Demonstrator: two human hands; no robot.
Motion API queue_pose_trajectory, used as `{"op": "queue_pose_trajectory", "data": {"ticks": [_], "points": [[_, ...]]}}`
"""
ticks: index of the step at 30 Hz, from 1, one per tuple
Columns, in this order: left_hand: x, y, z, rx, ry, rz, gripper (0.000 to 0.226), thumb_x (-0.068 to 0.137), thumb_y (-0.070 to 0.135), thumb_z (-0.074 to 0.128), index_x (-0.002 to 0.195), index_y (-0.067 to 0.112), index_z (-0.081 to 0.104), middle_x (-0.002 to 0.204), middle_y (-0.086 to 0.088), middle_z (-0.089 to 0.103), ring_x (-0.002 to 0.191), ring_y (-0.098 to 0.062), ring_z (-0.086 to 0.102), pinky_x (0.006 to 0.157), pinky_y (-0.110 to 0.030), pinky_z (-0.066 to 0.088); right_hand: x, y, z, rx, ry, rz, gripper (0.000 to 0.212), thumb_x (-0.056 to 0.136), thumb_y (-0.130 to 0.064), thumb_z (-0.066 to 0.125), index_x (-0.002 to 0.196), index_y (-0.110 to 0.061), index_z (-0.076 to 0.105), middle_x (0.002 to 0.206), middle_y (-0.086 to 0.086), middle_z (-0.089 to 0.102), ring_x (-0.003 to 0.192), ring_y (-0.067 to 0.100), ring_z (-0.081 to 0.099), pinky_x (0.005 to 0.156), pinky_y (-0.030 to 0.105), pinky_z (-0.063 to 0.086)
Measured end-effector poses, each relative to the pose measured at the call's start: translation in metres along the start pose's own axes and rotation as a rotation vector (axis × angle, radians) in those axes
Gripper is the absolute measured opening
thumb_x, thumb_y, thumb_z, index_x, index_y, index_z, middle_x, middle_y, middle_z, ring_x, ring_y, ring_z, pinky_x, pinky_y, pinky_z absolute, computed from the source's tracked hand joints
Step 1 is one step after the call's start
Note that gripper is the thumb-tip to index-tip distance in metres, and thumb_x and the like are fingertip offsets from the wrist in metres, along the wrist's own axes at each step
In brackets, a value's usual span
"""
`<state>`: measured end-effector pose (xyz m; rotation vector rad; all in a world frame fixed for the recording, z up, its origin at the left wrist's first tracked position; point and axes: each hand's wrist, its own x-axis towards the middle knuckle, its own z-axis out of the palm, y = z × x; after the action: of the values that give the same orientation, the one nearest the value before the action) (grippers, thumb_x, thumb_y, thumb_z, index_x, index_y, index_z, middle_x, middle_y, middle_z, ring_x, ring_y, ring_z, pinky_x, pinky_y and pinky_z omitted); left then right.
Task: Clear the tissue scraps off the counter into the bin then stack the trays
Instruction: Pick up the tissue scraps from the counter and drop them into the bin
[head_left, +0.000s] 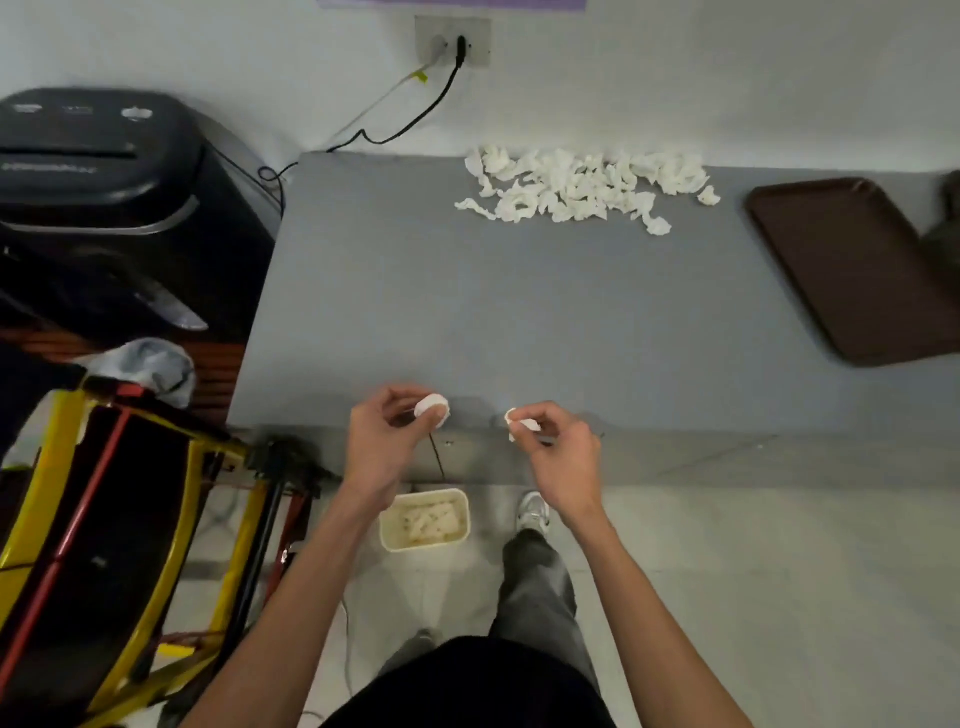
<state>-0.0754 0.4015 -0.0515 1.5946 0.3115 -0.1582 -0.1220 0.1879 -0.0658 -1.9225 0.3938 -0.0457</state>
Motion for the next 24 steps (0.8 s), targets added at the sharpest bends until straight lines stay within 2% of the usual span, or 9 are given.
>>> {"op": "queue_pose_trajectory", "data": {"ticks": [5,11,14,16,20,24], "points": [[-0.059,-0.038,-0.066,0.074,-0.022,-0.086,0.028,0.082,0.008,0.086,0.107,0.015,0.076,0.102,0.001,0.080,0.099,-0.014,0.076,0.087,-0.031,0.060,-0.074,0.026,0.048,0.085,-0.028,0.120,0.012,0.092,-0.020,0.081,0.099,-0.030,0.078,0.101,-0.018,0.079,0.093,0.003,0.076,0.085,0.025,0.060],[-0.092,-0.110,-0.109,0.187,0.000,-0.141,0.027,0.087,0.008,0.081,0.112,0.018,0.079,0.105,0.006,0.080,0.099,-0.006,0.075,0.075,-0.014,0.057,-0.118,0.085,0.098,0.030,-0.037,0.282,0.018,0.089,-0.013,0.084,0.097,-0.029,0.080,0.098,-0.018,0.079,0.093,-0.004,0.071,0.078,0.008,0.053],[-0.092,-0.158,-0.116,0.236,0.005,-0.171,0.027,0.090,0.011,0.080,0.113,0.026,0.080,0.108,0.009,0.079,0.102,-0.008,0.074,0.083,-0.024,0.061,-0.124,0.119,0.121,-0.034,-0.074,0.334,0.018,0.090,-0.010,0.082,0.097,-0.027,0.081,0.096,-0.015,0.079,0.086,-0.007,0.070,0.073,0.004,0.050],[-0.084,-0.195,-0.116,0.273,0.029,-0.177,0.026,0.092,0.014,0.078,0.112,0.029,0.080,0.108,0.013,0.079,0.102,-0.005,0.074,0.089,-0.030,0.061,-0.120,0.150,0.138,-0.082,-0.104,0.320,0.019,0.091,-0.010,0.081,0.095,-0.028,0.082,0.095,-0.016,0.080,0.084,-0.007,0.071,0.073,0.005,0.051],[-0.049,-0.292,-0.107,0.370,0.057,-0.176,0.024,0.095,0.016,0.074,0.110,0.034,0.080,0.109,0.018,0.076,0.095,0.005,0.071,0.083,-0.023,0.062,-0.091,0.241,0.180,-0.202,-0.156,0.220,0.017,0.094,-0.014,0.078,0.095,-0.030,0.081,0.091,-0.017,0.079,0.081,-0.003,0.074,0.074,0.009,0.053],[-0.001,-0.402,-0.093,0.466,0.057,-0.192,0.018,0.091,0.023,0.076,0.099,0.038,0.081,0.091,0.019,0.076,0.082,-0.003,0.074,0.078,-0.036,0.065,-0.057,0.338,0.222,-0.355,-0.166,0.131,0.018,0.094,-0.014,0.076,0.093,-0.032,0.080,0.083,-0.011,0.078,0.074,0.002,0.072,0.074,0.013,0.054]]}}
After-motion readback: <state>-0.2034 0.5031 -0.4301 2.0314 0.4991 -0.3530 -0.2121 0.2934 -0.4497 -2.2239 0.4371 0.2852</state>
